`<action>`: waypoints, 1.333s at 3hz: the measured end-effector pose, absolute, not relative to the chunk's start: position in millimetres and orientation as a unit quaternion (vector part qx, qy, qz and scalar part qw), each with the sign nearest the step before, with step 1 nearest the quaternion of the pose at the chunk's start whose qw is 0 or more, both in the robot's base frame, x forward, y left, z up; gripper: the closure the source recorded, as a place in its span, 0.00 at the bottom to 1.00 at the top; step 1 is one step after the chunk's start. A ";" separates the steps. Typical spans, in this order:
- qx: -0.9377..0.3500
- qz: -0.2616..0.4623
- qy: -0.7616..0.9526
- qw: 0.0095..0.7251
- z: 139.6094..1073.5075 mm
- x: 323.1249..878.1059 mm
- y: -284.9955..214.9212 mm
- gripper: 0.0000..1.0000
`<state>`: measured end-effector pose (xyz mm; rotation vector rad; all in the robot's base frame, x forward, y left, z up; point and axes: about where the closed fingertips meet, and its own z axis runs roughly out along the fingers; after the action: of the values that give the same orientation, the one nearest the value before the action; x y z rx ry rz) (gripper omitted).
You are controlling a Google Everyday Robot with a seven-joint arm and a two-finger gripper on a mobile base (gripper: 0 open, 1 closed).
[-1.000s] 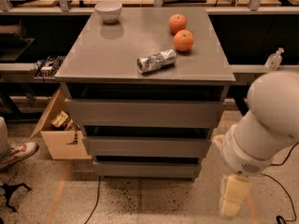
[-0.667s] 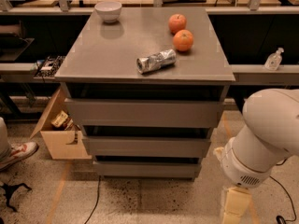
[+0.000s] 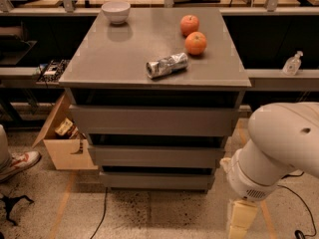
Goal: Open middle drawer
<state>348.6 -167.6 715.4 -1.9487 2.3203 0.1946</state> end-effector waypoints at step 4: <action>-0.670 0.099 0.729 0.098 515.2 476.6 -49.2 0.00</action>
Offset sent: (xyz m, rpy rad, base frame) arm 0.1150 0.1081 -0.1684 0.0480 -0.0659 0.1464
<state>476.6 -49.2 515.2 -1.9820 2.1589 0.2931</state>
